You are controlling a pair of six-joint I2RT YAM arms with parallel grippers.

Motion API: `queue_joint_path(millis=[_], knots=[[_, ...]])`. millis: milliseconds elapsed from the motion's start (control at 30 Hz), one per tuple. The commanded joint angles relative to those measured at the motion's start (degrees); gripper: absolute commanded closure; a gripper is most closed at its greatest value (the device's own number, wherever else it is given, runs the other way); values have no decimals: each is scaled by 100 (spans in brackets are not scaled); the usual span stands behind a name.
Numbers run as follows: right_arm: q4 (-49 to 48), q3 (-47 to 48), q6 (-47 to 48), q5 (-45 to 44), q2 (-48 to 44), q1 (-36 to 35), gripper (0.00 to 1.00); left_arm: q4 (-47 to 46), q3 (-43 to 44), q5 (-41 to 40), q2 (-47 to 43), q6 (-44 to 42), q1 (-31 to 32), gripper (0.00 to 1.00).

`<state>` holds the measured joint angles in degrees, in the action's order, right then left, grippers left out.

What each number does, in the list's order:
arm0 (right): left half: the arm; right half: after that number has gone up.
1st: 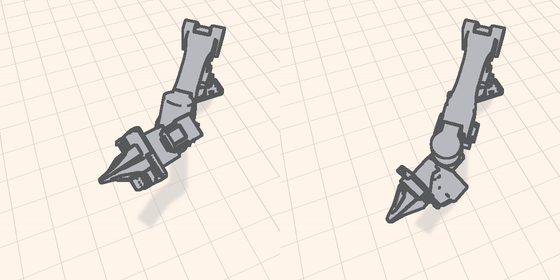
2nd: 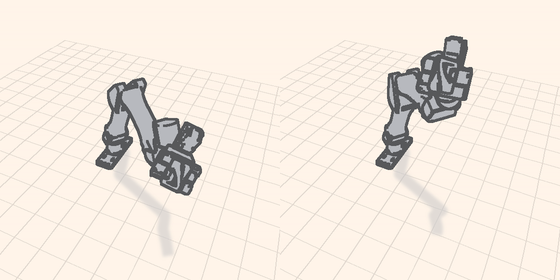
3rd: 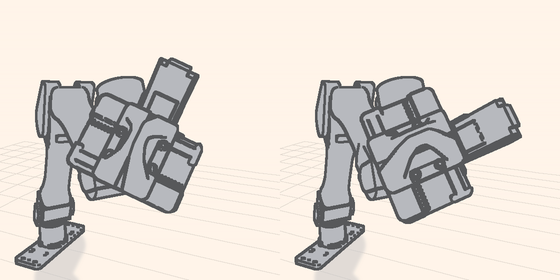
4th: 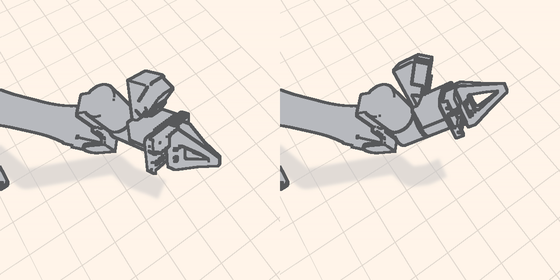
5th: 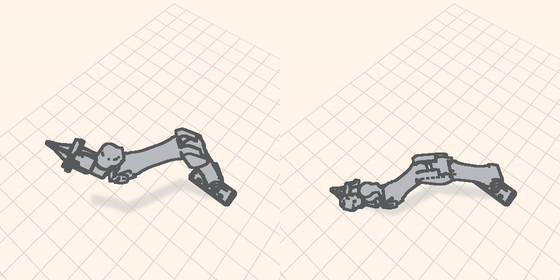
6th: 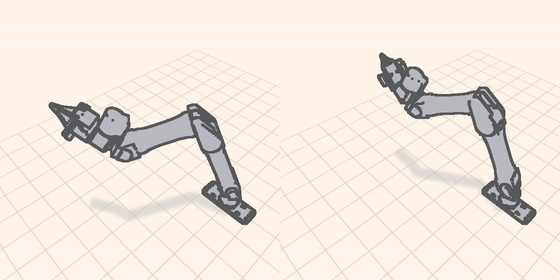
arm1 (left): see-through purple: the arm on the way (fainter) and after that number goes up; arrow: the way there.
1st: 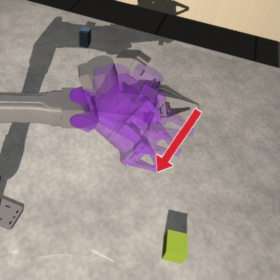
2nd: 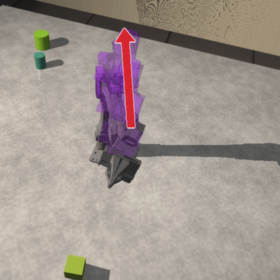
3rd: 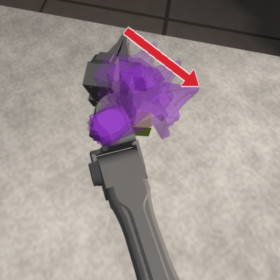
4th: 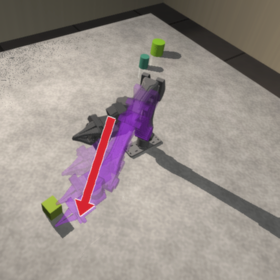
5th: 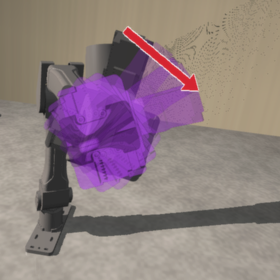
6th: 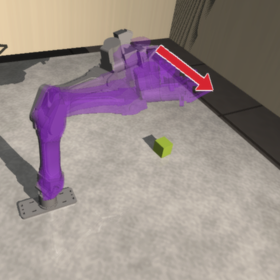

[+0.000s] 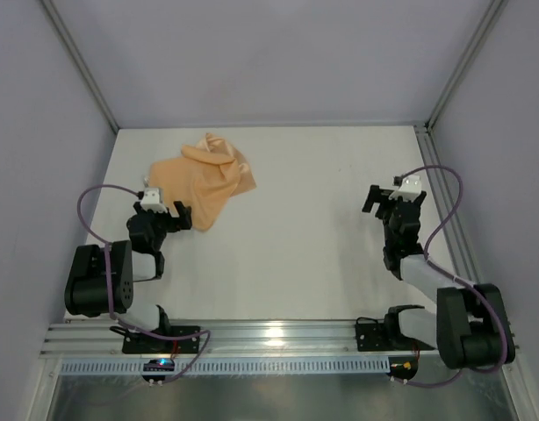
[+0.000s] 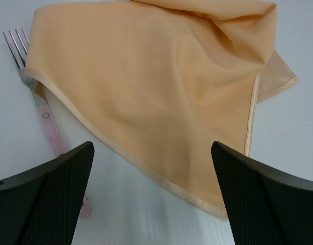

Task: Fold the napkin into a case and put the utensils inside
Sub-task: Pick up the crumpled napkin from the corner of the board.

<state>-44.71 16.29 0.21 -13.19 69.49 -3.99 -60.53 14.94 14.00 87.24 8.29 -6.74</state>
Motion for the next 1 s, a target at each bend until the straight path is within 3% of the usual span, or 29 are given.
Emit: queue_joint_path(millis=[0,100,200,233,300,367,433,467,600,800,900,967], knots=[[1640,1250,-1154,485,-980,-58,5,-178,123,68,-102,-144,33,1],[1877,1804,-1907,739,-1052,-329,17,-161,141,121,-93,-170,33,1],[2376,2324,-1850,319,-676,-1329,18,-178,124,330,-111,-179,41,1],[2492,2708,-1692,178,-526,-1950,18,-352,80,488,-181,-196,15,1],[2973,3428,-1621,124,51,-2438,18,-204,-17,768,-713,-136,-90,1],[3579,3940,-1655,272,493,-2957,19,1238,331,1060,-1434,-196,-326,1],[3802,4548,-1699,291,1150,-3256,20,3169,990,1228,-2478,-905,-328,1],[3855,4715,-1699,308,1380,-3518,20,4737,1637,1089,-2667,-1239,-319,1],[4354,5881,-1910,518,2602,-3995,23,7215,2643,-290,-3116,-1734,-336,1],[5726,7875,-1560,775,4527,-4784,31,9056,2944,-1608,-3626,-2059,-380,1],[6340,8711,-964,634,5299,-5093,31,9383,2901,-1769,-3906,-2139,-442,1],[6509,9048,-664,1036,5644,-5278,31,9691,2883,-1795,-4013,-2165,-451,1]])
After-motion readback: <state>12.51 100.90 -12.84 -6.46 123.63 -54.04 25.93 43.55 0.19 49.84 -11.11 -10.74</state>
